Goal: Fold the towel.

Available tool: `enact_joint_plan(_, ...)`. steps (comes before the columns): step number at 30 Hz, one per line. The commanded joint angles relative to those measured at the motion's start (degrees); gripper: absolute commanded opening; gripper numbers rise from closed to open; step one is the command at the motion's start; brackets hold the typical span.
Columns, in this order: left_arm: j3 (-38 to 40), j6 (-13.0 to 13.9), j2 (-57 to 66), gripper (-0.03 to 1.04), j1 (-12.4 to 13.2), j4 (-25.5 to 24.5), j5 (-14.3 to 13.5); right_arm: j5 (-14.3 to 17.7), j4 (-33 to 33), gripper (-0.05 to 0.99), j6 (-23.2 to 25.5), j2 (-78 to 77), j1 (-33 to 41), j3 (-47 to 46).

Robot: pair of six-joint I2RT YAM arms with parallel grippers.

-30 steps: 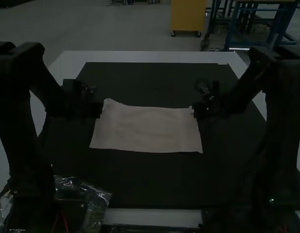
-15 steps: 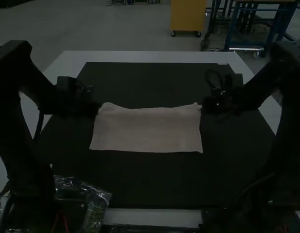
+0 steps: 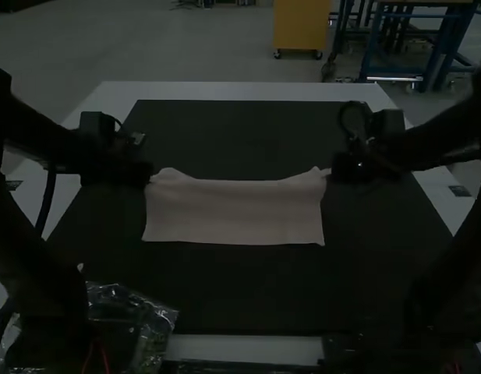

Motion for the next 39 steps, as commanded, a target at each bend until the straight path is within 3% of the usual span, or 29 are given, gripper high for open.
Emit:
enact_joint_plan(1, -0.1, 2.5, -3.7, 0.02, 0.5, -2.2, -0.3, -1.2, -1.6, -0.02, -1.1, -3.3, -0.8, -0.8)
enact_joint_plan(12, -0.7, 7.0, -8.4, 0.02, 0.6, -13.5, -2.9, -2.6, -12.3, -0.02, -5.2, -6.9, -0.7, -3.6)
enact_joint_plan(18, -3.8, 8.0, -9.5, 0.02, 0.3, -14.3, -5.9, -2.4, -13.0, -0.02, -5.8, -7.2, -0.4, -6.8)
enact_joint_plan(23, -6.1, 8.9, -10.6, 0.02, 0.3, -16.0, -6.6, -1.9, -13.5, -0.02, -6.5, -7.2, -0.4, -8.6)
enact_joint_plan(30, -9.2, 9.7, -11.6, 0.02, 0.3, -13.6, -7.5, 1.0, -13.0, -0.02, -6.5, -6.9, -0.3, -11.3)
enact_joint_plan(31, -9.3, 9.8, -11.6, 0.02, 0.3, -13.4, -7.8, 1.8, -13.0, 0.0, -6.6, -6.9, -0.2, -11.5)
enact_joint_plan(32, -9.4, 10.0, -11.6, 0.02, 0.3, -13.3, -8.1, 2.5, -12.9, 0.1, -6.5, -6.9, -0.3, -11.7)
enact_joint_plan(36, -10.0, 11.3, -11.6, 0.39, 0.4, -12.8, -9.3, 4.0, -13.6, 0.56, -8.2, -7.2, -0.6, -12.1)
enact_joint_plan(38, -10.3, 11.9, -11.7, 0.79, 0.7, -12.4, -9.5, 4.1, -13.6, 0.85, -8.2, -7.7, -0.7, -11.7)
enact_joint_plan(39, -10.5, 12.4, -11.9, 0.94, 1.0, -12.5, -9.6, 3.9, -13.7, 0.92, -8.5, -8.2, -0.8, -11.5)
